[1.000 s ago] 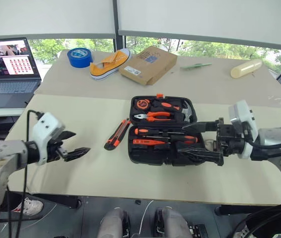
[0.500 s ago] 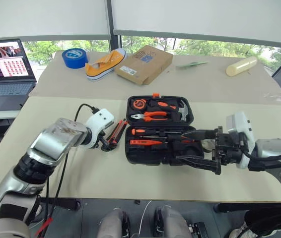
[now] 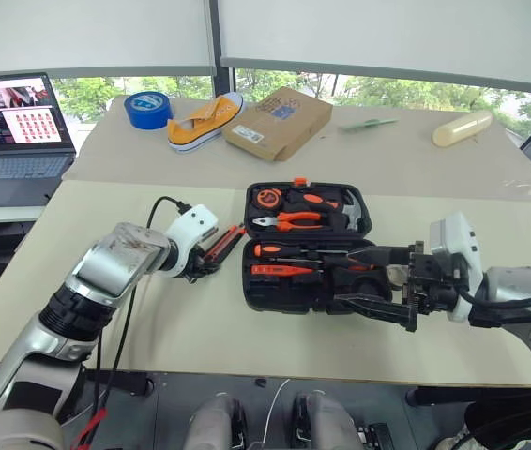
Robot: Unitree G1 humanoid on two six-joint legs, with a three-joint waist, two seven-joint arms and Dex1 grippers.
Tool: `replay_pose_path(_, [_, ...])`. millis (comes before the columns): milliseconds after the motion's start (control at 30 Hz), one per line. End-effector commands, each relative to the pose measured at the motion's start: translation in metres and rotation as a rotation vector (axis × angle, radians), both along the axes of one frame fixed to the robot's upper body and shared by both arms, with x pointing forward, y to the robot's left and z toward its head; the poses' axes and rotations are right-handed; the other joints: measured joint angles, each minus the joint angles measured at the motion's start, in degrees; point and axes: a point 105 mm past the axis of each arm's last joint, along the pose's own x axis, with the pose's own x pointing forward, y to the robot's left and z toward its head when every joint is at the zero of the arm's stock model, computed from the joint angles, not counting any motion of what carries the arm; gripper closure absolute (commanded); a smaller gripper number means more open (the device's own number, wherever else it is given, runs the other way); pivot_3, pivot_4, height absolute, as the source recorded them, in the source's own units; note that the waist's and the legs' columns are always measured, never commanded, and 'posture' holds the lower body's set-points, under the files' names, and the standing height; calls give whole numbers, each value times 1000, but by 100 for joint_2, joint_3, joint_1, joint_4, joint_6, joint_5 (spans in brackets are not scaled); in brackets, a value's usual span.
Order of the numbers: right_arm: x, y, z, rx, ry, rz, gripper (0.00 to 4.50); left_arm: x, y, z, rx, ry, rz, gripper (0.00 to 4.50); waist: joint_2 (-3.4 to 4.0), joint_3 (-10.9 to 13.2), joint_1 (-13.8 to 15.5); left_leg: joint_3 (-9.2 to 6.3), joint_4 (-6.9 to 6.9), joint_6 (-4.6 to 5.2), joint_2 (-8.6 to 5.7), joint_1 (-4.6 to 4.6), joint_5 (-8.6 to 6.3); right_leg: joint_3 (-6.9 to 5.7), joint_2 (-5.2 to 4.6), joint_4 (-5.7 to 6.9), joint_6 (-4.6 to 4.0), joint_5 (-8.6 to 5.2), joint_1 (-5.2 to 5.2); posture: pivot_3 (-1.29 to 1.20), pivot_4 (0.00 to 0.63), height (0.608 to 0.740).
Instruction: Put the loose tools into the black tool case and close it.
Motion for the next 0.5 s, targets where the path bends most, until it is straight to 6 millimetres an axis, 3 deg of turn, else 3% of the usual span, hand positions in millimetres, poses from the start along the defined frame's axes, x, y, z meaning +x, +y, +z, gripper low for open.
replay_pose_path(33, [-5,-2,13,0,-48,2,0,6,33,19,3,-61,104,2690,-1,1,-34,0,0,0,1,-1,0,0,0,0,0,0,-2,0,150,731])
replay_pose_path(200, [-9,-9,14,-18,-48,-16,0,6,58,46,13,-172,60,2694,-1,1,-42,1,-2,-3,4,-9,1,0,4,3,-1,0,-16,0,150,731])
replay_pose_path(333, [-7,-14,14,-23,-61,-36,0,-12,19,83,-84,-310,-346,2694,-2,2,28,0,1,-2,-2,-17,0,-6,-6,-2,-1,0,-17,0,150,731])
replay_pose_path(433, [-6,-15,13,-25,-57,-39,0,-31,-10,87,-97,-288,-640,2694,-2,1,46,0,1,-1,-5,-21,-1,-6,-12,-6,-1,1,-17,0,150,731])
replay_pose_path(500, [-5,-16,12,-32,-53,-44,0,-34,-28,86,-106,-264,-760,2694,-2,1,54,1,2,-1,-6,-22,-1,-6,-8,-6,-2,1,-17,0,150,731])
